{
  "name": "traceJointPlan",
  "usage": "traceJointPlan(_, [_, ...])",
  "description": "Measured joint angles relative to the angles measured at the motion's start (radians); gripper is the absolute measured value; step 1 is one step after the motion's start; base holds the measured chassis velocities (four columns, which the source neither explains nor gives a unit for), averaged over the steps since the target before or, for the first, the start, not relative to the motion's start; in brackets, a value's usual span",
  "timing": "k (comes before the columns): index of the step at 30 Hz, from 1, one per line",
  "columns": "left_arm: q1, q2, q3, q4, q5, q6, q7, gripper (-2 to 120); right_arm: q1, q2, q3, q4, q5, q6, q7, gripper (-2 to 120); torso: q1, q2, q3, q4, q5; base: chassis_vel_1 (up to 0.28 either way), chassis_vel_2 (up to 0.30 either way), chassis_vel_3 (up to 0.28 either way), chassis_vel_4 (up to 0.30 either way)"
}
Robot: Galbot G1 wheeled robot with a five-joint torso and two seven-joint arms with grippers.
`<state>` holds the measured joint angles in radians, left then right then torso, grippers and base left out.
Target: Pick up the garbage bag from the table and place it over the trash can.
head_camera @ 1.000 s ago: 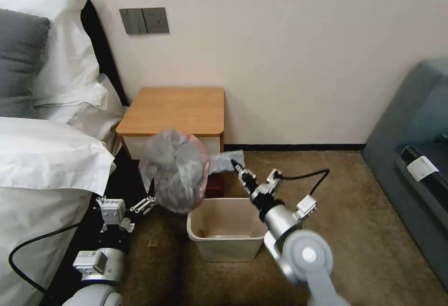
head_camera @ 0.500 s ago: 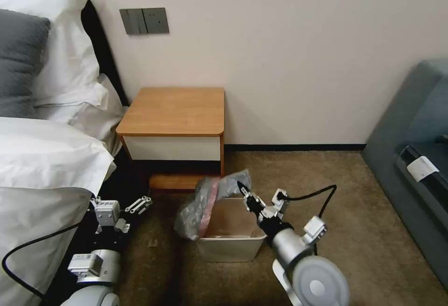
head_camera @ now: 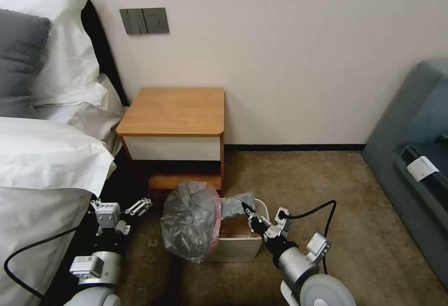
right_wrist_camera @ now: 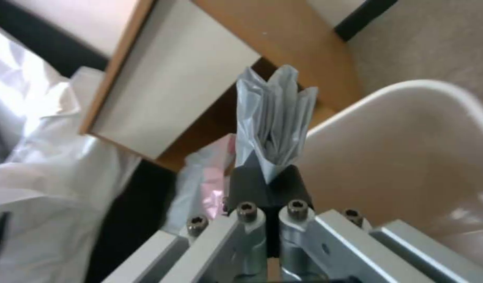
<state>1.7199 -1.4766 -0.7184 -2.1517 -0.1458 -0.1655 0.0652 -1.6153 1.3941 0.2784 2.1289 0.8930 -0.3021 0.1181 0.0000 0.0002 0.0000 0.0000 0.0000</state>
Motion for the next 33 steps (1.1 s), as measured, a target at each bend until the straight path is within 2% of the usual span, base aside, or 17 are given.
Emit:
traceJointPlan(10, [-0.002,0.000,0.005,0.017,0.000,-0.012,0.005,100,-0.012,0.004,0.006,-0.028,-0.054,0.014,0.022,0,0.000,0.000,0.000,0.0000,0.0000,0.000,0.000,0.000,0.000])
traceJointPlan(13, [-0.002,0.000,0.004,0.021,0.001,-0.018,0.010,98,-0.019,0.005,0.005,-0.017,-0.085,0.014,0.024,14,0.000,0.000,0.000,0.0000,-0.0001,0.000,0.000,0.000,0.000])
traceJointPlan(14, [-0.002,0.000,0.004,0.021,0.001,-0.018,0.010,98,-0.019,0.005,0.005,-0.017,-0.085,0.014,0.024,14,0.000,0.000,0.000,0.0000,-0.0001,0.000,0.000,0.000,0.000])
traceJointPlan(18, [-0.003,-0.001,0.004,0.022,0.002,-0.020,0.012,99,-0.015,0.006,-0.003,-0.013,-0.172,0.037,0.026,34,0.000,0.000,0.000,0.0000,0.0000,0.000,0.000,0.000,0.000])
traceJointPlan(19, [-0.003,-0.001,0.004,0.022,0.002,-0.020,0.012,99,-0.015,0.006,-0.003,-0.013,-0.172,0.037,0.026,34,0.000,0.000,0.000,0.0000,0.0000,0.000,0.000,0.000,0.000])
traceJointPlan(21, [-0.003,-0.002,0.004,0.023,0.002,-0.021,0.013,99,-0.019,0.005,-0.004,-0.005,-0.212,0.042,0.027,43,0.000,0.000,0.000,0.0000,-0.0001,0.000,0.000,0.000,0.000])
traceJointPlan(22, [-0.003,-0.002,0.004,0.023,0.002,-0.021,0.013,99,-0.019,0.005,-0.004,-0.005,-0.212,0.042,0.027,43,0.000,0.000,0.000,0.0000,-0.0001,0.000,0.000,0.000,0.000])
traceJointPlan(24, [-0.002,-0.002,0.004,0.026,0.002,-0.023,0.013,99,-0.026,0.001,-0.008,-0.005,-0.272,0.067,0.027,53,0.000,0.000,0.000,0.0000,-0.0001,0.000,0.000,0.000,0.000])
traceJointPlan(25, [-0.002,-0.002,0.004,0.026,0.002,-0.023,0.013,99,-0.026,0.001,-0.008,-0.005,-0.272,0.067,0.027,53,0.000,0.000,0.000,0.0000,-0.0001,0.000,0.000,0.000,0.000])
traceJointPlan(28, [-0.002,-0.002,0.003,0.027,0.003,-0.027,0.013,99,-0.046,-0.006,-0.017,0.002,-0.311,0.092,0.027,69,0.000,0.000,0.000,0.0000,0.0000,0.000,0.000,0.000,0.000])
traceJointPlan(30, [-0.001,-0.002,0.002,0.027,0.003,-0.028,0.012,100,-0.053,-0.006,-0.017,0.008,-0.315,0.095,0.027,72,0.000,0.000,0.000,0.0000,0.0000,0.000,0.000,0.000,0.000])
traceJointPlan(33, [0.000,0.000,-0.004,0.023,0.003,-0.028,0.012,100,-0.069,-0.009,-0.017,0.024,-0.346,0.120,0.027,87,0.000,0.000,0.000,0.0000,0.0000,0.000,0.000,0.000,0.000])
